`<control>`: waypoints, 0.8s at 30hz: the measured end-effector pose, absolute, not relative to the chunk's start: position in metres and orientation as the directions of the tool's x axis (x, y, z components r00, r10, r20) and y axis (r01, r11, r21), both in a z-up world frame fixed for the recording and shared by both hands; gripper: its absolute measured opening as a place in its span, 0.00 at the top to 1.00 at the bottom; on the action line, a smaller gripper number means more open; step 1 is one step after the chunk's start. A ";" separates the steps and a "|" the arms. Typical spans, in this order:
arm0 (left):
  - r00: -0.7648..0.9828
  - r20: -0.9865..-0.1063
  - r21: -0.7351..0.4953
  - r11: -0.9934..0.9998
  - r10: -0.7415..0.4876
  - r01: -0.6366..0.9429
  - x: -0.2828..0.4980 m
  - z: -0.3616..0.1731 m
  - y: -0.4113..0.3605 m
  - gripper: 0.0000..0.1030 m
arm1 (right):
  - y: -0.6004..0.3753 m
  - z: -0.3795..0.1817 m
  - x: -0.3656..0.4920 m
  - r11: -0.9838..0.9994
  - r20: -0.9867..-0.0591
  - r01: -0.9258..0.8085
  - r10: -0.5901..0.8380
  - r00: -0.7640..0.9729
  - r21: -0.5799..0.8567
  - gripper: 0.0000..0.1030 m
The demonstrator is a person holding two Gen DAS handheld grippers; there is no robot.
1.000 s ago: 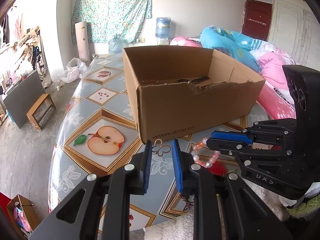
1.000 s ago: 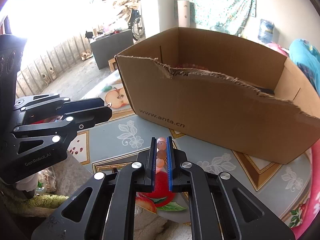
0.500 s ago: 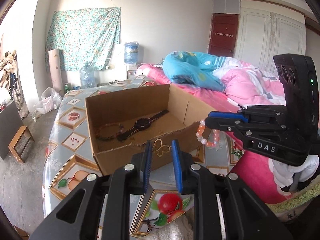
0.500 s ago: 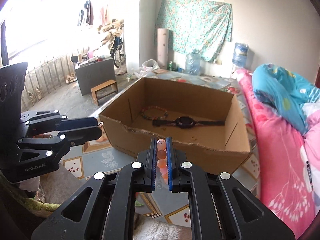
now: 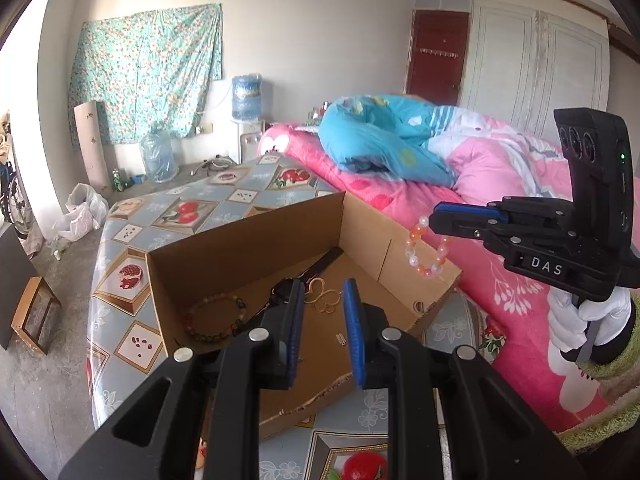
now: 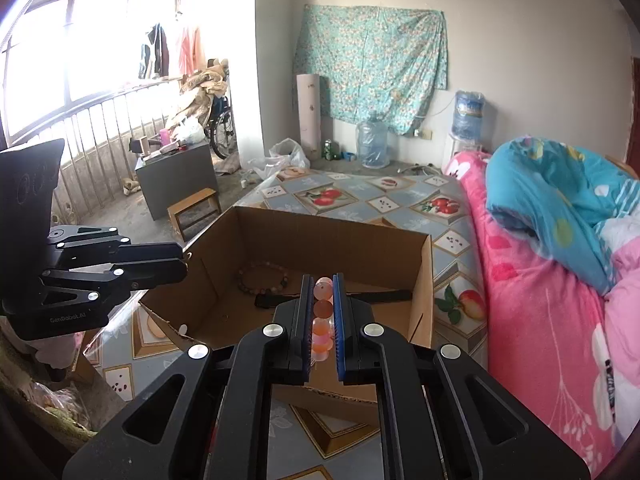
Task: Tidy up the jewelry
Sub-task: 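Carry the earring in the left tool and the pink bracelet in the right tool into the box, then open the left tool to drop the earring while the right tool releases the bracelet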
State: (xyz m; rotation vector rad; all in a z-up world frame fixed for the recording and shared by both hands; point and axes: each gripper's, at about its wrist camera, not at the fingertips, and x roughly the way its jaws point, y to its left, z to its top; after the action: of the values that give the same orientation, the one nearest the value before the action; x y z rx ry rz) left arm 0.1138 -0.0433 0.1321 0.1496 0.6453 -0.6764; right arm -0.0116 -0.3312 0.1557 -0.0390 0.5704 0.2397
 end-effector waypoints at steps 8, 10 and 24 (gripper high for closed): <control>0.285 -0.835 -0.199 0.742 -0.470 0.640 0.204 0.077 -0.091 0.81 | -0.352 0.126 0.046 0.958 -0.650 -0.253 0.278 0.707 0.134 0.93; 0.230 -0.868 -0.209 0.744 -0.439 0.635 0.220 0.064 -0.101 0.81 | -0.354 0.123 0.051 0.958 -0.666 -0.255 0.276 0.693 0.133 0.93; -0.055 -0.957 -0.263 0.776 -0.283 0.573 0.266 0.005 -0.128 0.81 | -0.361 0.112 0.067 0.944 -0.706 -0.293 0.312 0.636 0.153 0.93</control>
State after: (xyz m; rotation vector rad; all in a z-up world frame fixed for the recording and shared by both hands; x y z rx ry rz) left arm 0.2657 -0.1276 0.0047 0.2486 1.4699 -0.7088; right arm 0.0674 -0.3613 0.1117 0.0250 0.8114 0.3456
